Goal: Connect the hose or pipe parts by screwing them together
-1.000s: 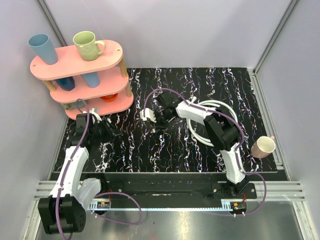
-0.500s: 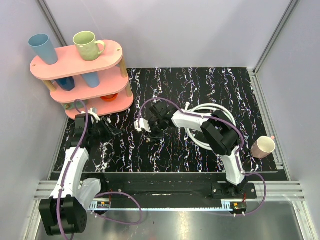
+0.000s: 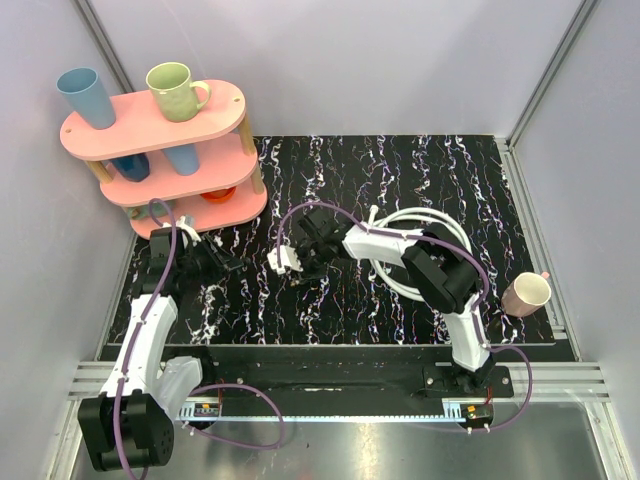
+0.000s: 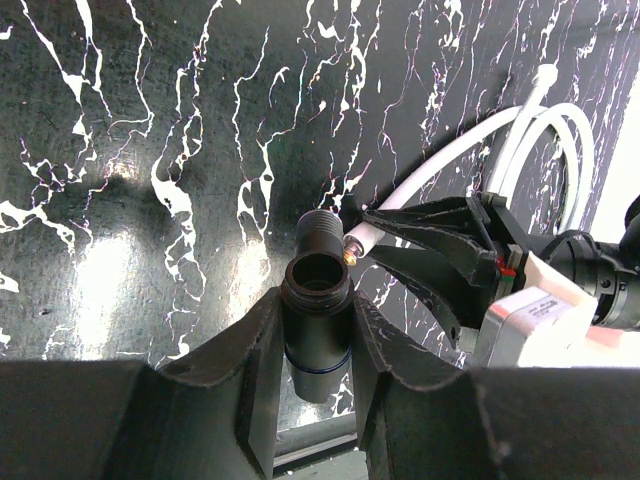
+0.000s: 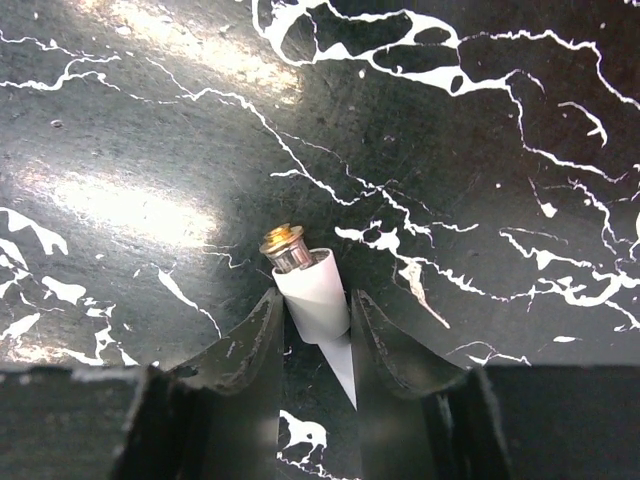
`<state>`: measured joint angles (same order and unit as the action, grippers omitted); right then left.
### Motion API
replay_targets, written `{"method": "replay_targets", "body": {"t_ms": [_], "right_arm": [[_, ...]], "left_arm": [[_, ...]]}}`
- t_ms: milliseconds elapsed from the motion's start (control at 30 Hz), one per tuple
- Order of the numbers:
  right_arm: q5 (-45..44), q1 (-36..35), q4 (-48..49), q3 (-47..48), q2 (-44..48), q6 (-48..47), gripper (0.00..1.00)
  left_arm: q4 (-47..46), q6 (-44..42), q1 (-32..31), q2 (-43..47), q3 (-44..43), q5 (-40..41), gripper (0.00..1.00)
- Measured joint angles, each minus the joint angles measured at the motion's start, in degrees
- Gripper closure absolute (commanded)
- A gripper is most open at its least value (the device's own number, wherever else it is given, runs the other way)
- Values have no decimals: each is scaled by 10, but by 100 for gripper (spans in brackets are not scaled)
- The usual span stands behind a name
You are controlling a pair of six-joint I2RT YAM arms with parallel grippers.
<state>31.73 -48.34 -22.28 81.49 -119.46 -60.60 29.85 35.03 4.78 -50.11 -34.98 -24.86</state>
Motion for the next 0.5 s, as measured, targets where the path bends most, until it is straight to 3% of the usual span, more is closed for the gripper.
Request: {"method": "replay_targets", "body": {"t_ms": [200,500], "right_arm": [[-12,-13,71,-41,19,5,100],[-54,-19,207,-59,65,112,100]], "left_arm": [[0,0,0,-4,0,0,100],[7,12,0,-3,-16,-7,100]]}}
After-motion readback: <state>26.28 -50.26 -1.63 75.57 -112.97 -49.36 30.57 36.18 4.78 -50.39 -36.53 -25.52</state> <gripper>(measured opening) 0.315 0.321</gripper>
